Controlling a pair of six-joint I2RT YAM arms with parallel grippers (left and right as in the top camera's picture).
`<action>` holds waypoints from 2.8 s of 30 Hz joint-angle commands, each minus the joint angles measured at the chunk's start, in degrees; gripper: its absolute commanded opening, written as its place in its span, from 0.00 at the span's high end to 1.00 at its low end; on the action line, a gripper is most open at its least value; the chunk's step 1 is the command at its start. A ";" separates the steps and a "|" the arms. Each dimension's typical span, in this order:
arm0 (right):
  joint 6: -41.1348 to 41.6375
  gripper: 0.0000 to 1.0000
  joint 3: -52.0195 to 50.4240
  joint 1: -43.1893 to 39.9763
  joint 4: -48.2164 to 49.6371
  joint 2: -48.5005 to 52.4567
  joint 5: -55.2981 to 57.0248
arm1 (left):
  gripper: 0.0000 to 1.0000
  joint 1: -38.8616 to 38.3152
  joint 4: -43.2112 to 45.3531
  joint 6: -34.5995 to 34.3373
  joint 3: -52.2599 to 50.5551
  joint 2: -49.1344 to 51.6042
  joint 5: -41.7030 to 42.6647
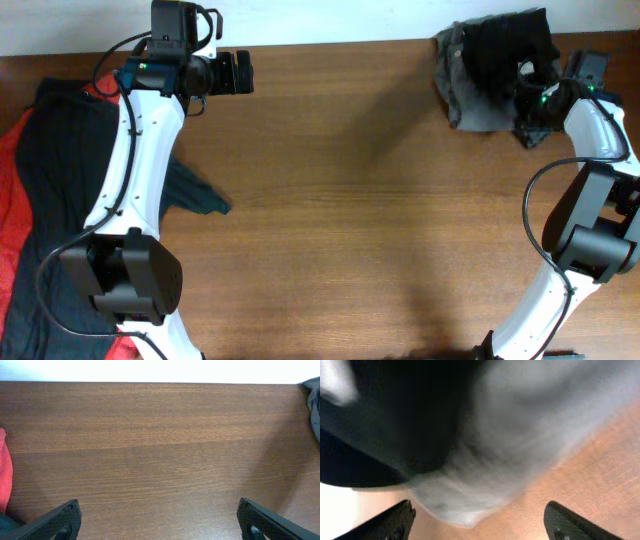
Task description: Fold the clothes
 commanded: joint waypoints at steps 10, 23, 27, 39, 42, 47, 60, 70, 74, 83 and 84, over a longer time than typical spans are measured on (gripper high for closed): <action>-34.53 0.19 1.75 -0.33 3.80 -15.21 5.95 | 0.01 -0.13 0.20 0.94 0.35 0.59 -0.37; -41.13 0.16 1.73 3.43 48.04 2.95 13.70 | 0.01 -0.13 -0.28 0.94 0.26 0.70 -0.39; -40.35 0.15 1.73 4.09 50.21 10.16 13.73 | 0.01 -0.13 -0.22 0.94 -0.70 0.70 -0.39; -39.91 0.01 1.64 1.64 31.15 19.78 14.75 | 0.01 -0.13 0.24 0.94 -1.44 2.29 -0.39; -39.91 0.01 1.64 1.79 30.99 16.70 11.78 | 0.01 -0.13 0.22 0.94 -1.44 3.39 -0.37; -39.89 0.01 1.75 2.34 30.18 5.68 8.55 | 0.01 -0.13 0.74 0.94 -1.44 4.07 -0.39; -39.91 0.01 1.73 6.27 55.56 7.56 19.17 | 0.01 -0.13 2.82 0.96 -1.44 4.07 -0.39; -39.19 0.01 15.54 6.21 49.57 31.50 18.38 | 0.01 -0.13 1.46 1.40 -1.44 4.07 -0.37; -39.23 0.01 18.40 6.23 44.09 33.22 17.53 | 0.01 -0.13 1.42 1.38 -1.44 4.07 -0.39; -39.26 0.01 27.63 6.27 31.45 21.79 17.53 | 0.01 -0.13 2.64 1.40 -1.44 4.07 -0.39; -39.26 0.01 28.65 6.27 29.51 19.96 17.57 | 0.01 -0.13 2.80 1.40 -1.44 4.07 -0.42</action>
